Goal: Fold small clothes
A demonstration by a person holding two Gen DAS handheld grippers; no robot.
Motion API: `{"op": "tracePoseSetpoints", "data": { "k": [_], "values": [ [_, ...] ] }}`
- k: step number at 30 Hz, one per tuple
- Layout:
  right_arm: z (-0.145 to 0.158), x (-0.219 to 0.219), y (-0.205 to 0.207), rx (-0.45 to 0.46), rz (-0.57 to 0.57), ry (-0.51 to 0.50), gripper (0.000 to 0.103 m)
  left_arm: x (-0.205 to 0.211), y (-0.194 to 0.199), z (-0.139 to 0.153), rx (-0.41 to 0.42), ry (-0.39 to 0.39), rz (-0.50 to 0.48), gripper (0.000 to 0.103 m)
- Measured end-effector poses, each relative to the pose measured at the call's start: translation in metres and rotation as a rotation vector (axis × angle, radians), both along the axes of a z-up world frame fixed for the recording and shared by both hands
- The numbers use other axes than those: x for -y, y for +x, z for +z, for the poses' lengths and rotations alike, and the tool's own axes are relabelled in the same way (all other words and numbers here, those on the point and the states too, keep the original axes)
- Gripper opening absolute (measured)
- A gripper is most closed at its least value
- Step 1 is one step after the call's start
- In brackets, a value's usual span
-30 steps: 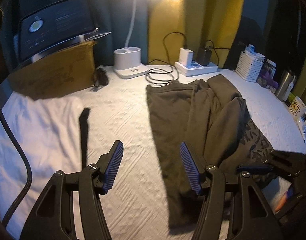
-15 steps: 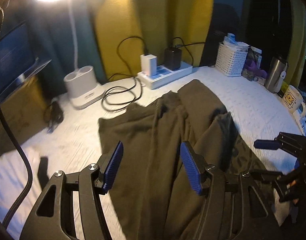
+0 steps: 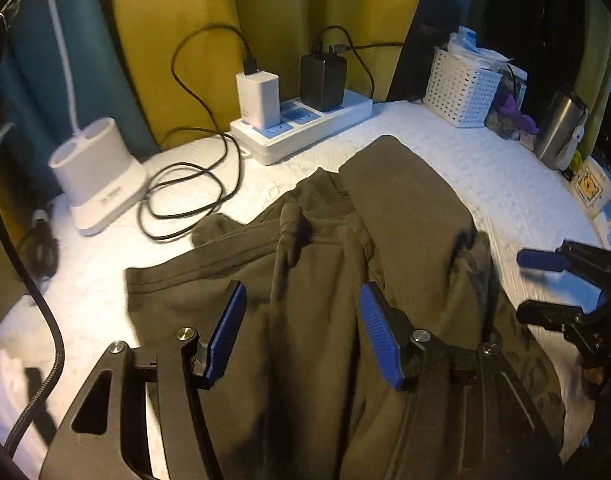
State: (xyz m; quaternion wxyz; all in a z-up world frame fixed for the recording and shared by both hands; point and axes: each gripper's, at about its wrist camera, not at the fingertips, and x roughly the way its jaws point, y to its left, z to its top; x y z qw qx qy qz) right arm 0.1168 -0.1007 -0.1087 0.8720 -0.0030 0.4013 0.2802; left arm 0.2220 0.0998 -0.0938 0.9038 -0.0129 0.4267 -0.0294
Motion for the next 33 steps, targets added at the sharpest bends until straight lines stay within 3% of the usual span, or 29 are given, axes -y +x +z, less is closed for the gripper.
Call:
{"op": "tracePoseSetpoints", "data": {
  "k": [5, 9, 11, 17, 23, 31, 32, 33],
  "values": [
    [-0.005, 0.006, 0.014, -0.019, -0.025, 0.009, 0.072, 0.0, 0.018, -0.015, -0.03, -0.024, -0.027, 0.043],
    [-0.009, 0.01, 0.019, -0.029, -0.041, 0.013, 0.072, 0.002, 0.02, -0.017, -0.038, -0.043, -0.05, 0.009],
    [-0.01, 0.01, 0.02, -0.036, -0.043, 0.015, 0.072, 0.001, 0.016, -0.013, -0.023, -0.057, -0.056, 0.004],
    [-0.003, 0.002, 0.017, -0.042, -0.036, 0.025, 0.072, -0.018, -0.009, 0.011, 0.06, -0.094, 0.034, 0.003],
    [0.012, -0.024, 0.006, 0.018, 0.012, 0.016, 0.072, -0.052, -0.032, 0.034, 0.138, -0.07, 0.124, 0.003],
    [-0.026, -0.049, 0.007, -0.009, -0.007, -0.11, 0.072, -0.082, -0.023, 0.001, 0.024, -0.107, 0.194, 0.006],
    [-0.028, -0.048, 0.006, -0.01, -0.012, -0.116, 0.072, -0.082, -0.026, 0.003, 0.023, -0.094, 0.204, 0.01],
    [-0.029, -0.047, 0.004, -0.006, -0.018, -0.122, 0.072, -0.082, -0.029, 0.005, 0.03, -0.09, 0.21, 0.024]
  ]
}}
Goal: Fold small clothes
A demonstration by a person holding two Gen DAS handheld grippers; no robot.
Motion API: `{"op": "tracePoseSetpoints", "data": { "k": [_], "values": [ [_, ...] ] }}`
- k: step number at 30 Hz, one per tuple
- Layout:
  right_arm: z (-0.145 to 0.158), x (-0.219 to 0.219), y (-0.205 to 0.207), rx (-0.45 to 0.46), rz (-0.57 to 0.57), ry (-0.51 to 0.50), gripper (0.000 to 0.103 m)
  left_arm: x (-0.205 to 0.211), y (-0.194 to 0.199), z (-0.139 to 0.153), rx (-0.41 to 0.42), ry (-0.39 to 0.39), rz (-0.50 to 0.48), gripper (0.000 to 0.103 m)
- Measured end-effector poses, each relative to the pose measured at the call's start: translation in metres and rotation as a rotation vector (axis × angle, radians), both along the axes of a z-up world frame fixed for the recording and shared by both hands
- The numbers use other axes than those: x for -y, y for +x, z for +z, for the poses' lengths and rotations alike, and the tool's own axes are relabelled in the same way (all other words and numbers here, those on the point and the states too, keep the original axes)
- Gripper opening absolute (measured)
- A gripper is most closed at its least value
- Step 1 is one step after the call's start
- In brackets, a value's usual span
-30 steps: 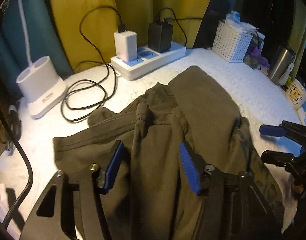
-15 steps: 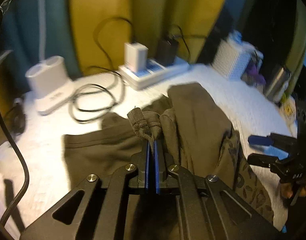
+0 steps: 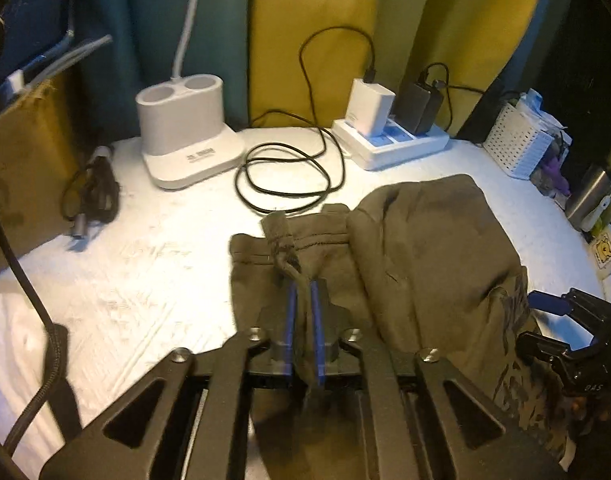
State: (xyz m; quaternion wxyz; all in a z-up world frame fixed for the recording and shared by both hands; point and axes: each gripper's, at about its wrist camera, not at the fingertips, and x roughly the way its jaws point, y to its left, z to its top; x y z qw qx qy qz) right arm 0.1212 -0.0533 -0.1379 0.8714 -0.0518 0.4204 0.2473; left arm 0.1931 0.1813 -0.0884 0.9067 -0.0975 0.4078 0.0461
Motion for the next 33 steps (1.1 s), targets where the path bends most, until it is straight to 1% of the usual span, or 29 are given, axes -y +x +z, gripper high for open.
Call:
{"op": "tracePoseSetpoints", "data": {
  "k": [1, 2, 3, 4, 5, 7, 10, 12, 14, 16, 18, 22, 23, 24, 25, 26, 27, 29, 33],
  "values": [
    [-0.001, 0.001, -0.002, 0.003, -0.006, -0.004, 0.072, -0.001, -0.005, 0.005, 0.015, -0.003, 0.006, 0.033],
    [-0.001, 0.003, -0.004, 0.003, -0.011, -0.004, 0.072, 0.0, -0.011, 0.01, 0.029, -0.013, 0.008, 0.046],
    [-0.001, 0.004, -0.006, 0.006, -0.014, -0.003, 0.072, 0.0, -0.018, 0.014, 0.041, -0.027, 0.006, 0.048],
    [0.0, 0.006, -0.008, 0.01, -0.016, -0.004, 0.072, 0.002, -0.025, 0.017, 0.041, -0.038, -0.005, 0.049],
    [0.0, 0.007, -0.011, 0.016, -0.017, -0.004, 0.072, 0.004, -0.03, 0.019, 0.009, -0.058, -0.002, 0.049],
    [0.001, 0.009, -0.017, 0.021, -0.023, -0.003, 0.072, 0.012, -0.044, 0.019, -0.01, -0.063, -0.025, 0.049],
    [0.002, 0.012, -0.026, 0.024, -0.031, 0.002, 0.072, 0.025, -0.066, 0.011, -0.057, -0.085, -0.051, 0.049],
    [0.003, 0.014, -0.032, 0.026, -0.033, 0.006, 0.072, 0.03, -0.08, 0.004, -0.086, -0.088, -0.043, 0.049],
    [0.004, 0.015, -0.038, 0.028, -0.033, 0.007, 0.072, 0.032, -0.099, -0.003, -0.109, -0.117, -0.025, 0.049],
    [0.004, 0.016, -0.045, 0.028, -0.032, 0.004, 0.072, 0.035, -0.114, -0.007, -0.114, -0.145, -0.012, 0.049],
    [0.004, 0.017, -0.051, 0.027, -0.03, 0.002, 0.072, 0.039, -0.126, -0.009, -0.117, -0.153, -0.014, 0.049],
    [0.004, 0.018, -0.065, 0.031, -0.023, -0.001, 0.072, 0.05, -0.142, -0.017, -0.127, -0.128, -0.028, 0.048],
    [0.004, 0.017, -0.068, 0.033, -0.019, -0.003, 0.072, 0.053, -0.145, -0.018, -0.125, -0.117, -0.034, 0.048],
    [0.005, 0.016, -0.071, 0.035, -0.016, -0.006, 0.072, 0.055, -0.147, -0.019, -0.116, -0.105, -0.041, 0.042],
    [0.004, 0.015, -0.075, 0.037, -0.014, -0.009, 0.072, 0.059, -0.151, -0.02, -0.104, -0.092, -0.055, 0.036],
    [0.003, 0.014, -0.076, 0.036, -0.013, -0.011, 0.072, 0.061, -0.153, -0.02, -0.097, -0.087, -0.06, 0.024],
    [0.002, 0.013, -0.078, 0.033, -0.013, -0.014, 0.072, 0.062, -0.156, -0.019, -0.08, -0.082, -0.054, 0.017],
    [-0.001, 0.011, -0.084, 0.024, -0.009, -0.015, 0.072, 0.064, -0.164, -0.016, -0.06, -0.085, -0.051, 0.006],
    [-0.01, 0.005, -0.097, 0.023, 0.004, -0.035, 0.072, 0.063, -0.18, -0.013, -0.03, -0.091, -0.02, 0.005]
  ]
}}
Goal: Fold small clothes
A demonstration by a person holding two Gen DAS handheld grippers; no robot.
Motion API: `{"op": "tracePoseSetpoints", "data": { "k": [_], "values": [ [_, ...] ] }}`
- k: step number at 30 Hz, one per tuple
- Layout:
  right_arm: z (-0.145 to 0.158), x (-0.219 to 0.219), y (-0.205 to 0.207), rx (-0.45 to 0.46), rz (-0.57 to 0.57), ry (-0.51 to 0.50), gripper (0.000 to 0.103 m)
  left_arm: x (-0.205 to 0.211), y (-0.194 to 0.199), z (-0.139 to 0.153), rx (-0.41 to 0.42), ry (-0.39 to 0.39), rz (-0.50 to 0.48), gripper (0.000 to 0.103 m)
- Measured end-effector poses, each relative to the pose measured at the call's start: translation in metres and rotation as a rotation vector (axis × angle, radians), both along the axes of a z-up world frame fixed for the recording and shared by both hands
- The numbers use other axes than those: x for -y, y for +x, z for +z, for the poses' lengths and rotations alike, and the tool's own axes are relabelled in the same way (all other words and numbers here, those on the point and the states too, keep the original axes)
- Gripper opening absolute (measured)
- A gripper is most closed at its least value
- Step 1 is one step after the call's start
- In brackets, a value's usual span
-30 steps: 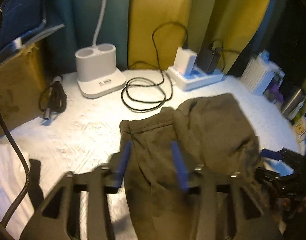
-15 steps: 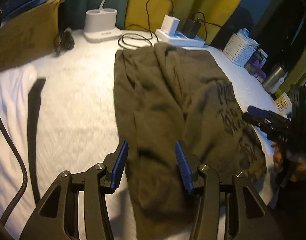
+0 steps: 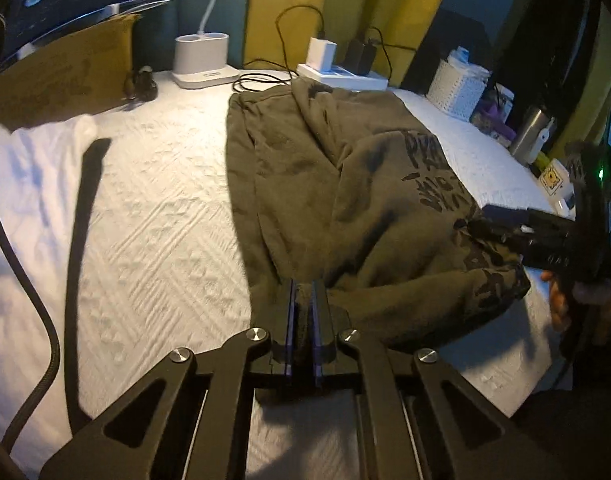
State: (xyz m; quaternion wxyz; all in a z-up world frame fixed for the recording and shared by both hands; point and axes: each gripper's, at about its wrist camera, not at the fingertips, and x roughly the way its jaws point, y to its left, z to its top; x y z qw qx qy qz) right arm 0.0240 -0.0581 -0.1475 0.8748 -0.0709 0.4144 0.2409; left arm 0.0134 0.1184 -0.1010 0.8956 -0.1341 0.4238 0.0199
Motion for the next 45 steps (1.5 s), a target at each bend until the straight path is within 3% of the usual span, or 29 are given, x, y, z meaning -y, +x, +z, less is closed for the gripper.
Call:
{"op": "tracePoseSetpoints", "data": {
  "k": [11, 19, 23, 25, 27, 28, 45],
  "values": [
    [-0.012, -0.008, -0.02, 0.04, 0.008, -0.104, 0.074, 0.003, -0.02, -0.004, -0.033, -0.003, 0.029, 0.006],
    [-0.005, -0.001, -0.022, 0.032, 0.017, -0.089, 0.074, -0.01, -0.013, 0.026, -0.004, 0.046, 0.065, 0.009],
    [0.002, 0.007, -0.017, 0.041, 0.005, -0.075, 0.074, -0.018, 0.008, 0.034, -0.003, 0.084, 0.089, 0.011],
    [0.006, 0.012, -0.013, 0.047, -0.005, -0.068, 0.074, -0.018, 0.021, 0.037, 0.001, 0.09, 0.085, 0.018],
    [0.009, 0.018, -0.008, 0.051, -0.017, -0.059, 0.074, -0.017, 0.033, 0.038, 0.018, 0.088, 0.07, 0.045],
    [0.011, 0.021, -0.003, 0.052, -0.026, -0.055, 0.074, -0.015, 0.041, 0.039, 0.028, 0.085, 0.064, 0.048],
    [0.007, 0.043, 0.06, 0.026, -0.079, -0.035, 0.074, 0.0, 0.164, 0.028, 0.02, 0.114, -0.074, 0.049]
  ]
}}
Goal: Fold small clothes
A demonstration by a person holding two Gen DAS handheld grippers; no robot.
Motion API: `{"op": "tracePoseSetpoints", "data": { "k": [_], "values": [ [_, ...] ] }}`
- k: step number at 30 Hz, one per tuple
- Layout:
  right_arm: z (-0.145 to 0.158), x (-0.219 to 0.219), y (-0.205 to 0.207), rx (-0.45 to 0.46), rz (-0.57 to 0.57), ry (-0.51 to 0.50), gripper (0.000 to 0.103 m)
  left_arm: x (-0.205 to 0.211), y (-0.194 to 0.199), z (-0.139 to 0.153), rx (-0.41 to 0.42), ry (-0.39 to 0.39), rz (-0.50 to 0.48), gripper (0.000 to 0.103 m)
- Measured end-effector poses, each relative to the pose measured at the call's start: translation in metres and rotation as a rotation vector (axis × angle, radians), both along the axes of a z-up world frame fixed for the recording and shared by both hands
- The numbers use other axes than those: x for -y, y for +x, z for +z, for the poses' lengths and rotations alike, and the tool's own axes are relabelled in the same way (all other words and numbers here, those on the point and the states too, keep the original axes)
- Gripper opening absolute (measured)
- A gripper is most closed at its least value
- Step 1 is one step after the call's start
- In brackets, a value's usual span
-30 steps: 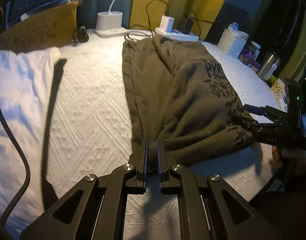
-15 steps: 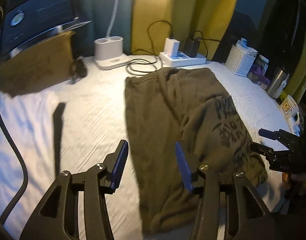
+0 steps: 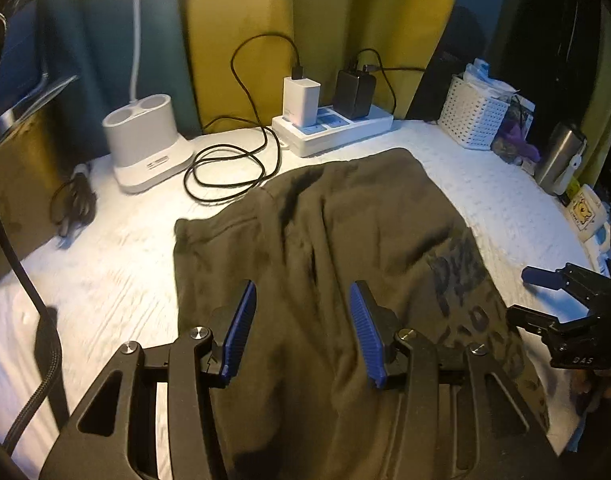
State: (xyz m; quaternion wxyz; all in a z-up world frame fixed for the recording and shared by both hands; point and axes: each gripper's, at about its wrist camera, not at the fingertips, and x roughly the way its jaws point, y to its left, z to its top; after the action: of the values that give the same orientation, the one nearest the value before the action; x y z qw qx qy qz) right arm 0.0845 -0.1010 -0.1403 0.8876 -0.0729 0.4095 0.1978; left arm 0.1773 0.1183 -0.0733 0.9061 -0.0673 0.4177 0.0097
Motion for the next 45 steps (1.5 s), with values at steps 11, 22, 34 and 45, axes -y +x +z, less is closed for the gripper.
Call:
{"op": "tracePoseSetpoints", "data": {
  "k": [11, 22, 34, 45],
  "values": [
    [-0.003, -0.006, 0.027, -0.023, -0.006, -0.008, 0.074, -0.004, 0.025, -0.019, -0.03, -0.024, -0.096, 0.005],
    [-0.006, -0.022, 0.027, -0.022, 0.021, -0.019, 0.074, -0.025, 0.012, 0.001, 0.032, -0.01, -0.042, 0.005],
    [-0.008, -0.031, 0.024, -0.006, 0.044, -0.023, 0.074, -0.037, 0.007, -0.011, -0.018, -0.043, -0.012, 0.006],
    [0.036, -0.028, 0.095, 0.055, 0.047, 0.094, 0.074, -0.058, 0.017, 0.003, -0.002, -0.035, 0.005, 0.006]
  ]
}}
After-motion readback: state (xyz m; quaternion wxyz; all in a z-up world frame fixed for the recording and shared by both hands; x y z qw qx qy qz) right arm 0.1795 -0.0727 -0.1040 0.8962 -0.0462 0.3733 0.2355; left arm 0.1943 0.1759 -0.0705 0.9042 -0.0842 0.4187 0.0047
